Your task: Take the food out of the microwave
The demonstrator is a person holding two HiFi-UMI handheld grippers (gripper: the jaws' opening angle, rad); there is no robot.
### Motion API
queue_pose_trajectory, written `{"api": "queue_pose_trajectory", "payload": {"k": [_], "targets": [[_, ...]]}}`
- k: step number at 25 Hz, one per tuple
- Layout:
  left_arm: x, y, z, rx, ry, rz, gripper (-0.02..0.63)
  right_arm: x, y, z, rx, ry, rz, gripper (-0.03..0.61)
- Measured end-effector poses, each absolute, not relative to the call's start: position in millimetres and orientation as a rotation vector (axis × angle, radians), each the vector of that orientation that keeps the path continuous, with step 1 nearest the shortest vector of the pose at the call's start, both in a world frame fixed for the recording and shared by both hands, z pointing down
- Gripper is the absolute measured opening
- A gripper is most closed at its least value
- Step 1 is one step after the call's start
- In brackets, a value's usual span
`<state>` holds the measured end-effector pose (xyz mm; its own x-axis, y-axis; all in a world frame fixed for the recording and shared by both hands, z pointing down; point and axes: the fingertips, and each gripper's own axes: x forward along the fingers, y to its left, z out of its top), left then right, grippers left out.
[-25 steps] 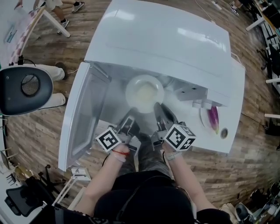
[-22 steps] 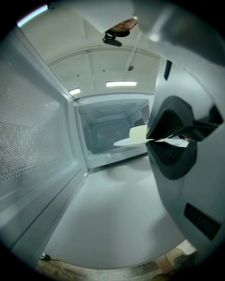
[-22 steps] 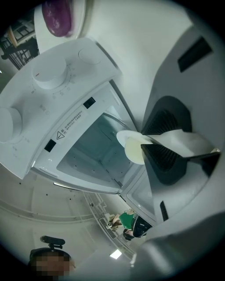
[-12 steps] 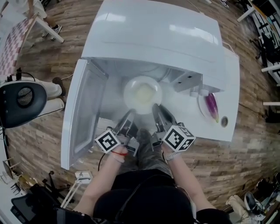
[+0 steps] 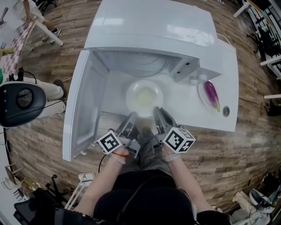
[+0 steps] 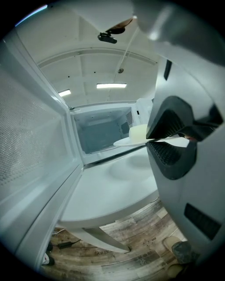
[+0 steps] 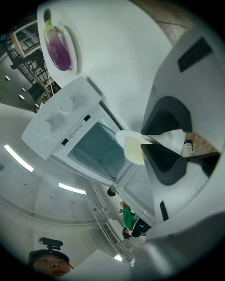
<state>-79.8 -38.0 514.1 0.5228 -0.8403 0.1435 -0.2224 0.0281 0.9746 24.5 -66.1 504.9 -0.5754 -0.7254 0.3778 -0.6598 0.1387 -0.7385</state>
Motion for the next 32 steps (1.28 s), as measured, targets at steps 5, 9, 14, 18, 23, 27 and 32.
{"api": "queue_pose_trajectory", "payload": {"k": [5, 9, 14, 18, 23, 27, 32], "targets": [[-75.0, -20.2, 525.4, 1.455, -0.953, -0.584, 0.026, 30.2, -49.6, 511.5, -1.434, 2.298, -1.452, 0.080], [-71.1, -13.6, 530.0, 1.458, -0.934, -0.579, 0.026, 33.3, -40.8, 517.8, -1.453, 2.286, -1.464, 0.080], [-70.7, -5.6, 532.9, 1.495, -0.929, -0.546, 0.026, 34.3, -29.1, 523.8, -1.475, 2.271, -1.480, 0.080], [-67.8, -1.1, 538.1, 1.481, -0.918, -0.538, 0.026, 36.2, -23.3, 530.6, -1.489, 2.258, -1.503, 0.080], [-70.7, 5.6, 547.1, 1.506, -0.936, -0.483, 0.028, 36.2, -15.9, 537.2, -1.503, 2.250, -1.517, 0.080], [-71.2, 6.0, 548.4, 1.528, -0.924, -0.489, 0.029, 33.3, -13.0, 542.0, -1.506, 2.251, -1.530, 0.077], [-74.4, 10.3, 553.7, 1.526, -0.934, -0.476, 0.031, 29.9, -9.3, 547.1, -1.507, 2.254, -1.545, 0.077]]}}
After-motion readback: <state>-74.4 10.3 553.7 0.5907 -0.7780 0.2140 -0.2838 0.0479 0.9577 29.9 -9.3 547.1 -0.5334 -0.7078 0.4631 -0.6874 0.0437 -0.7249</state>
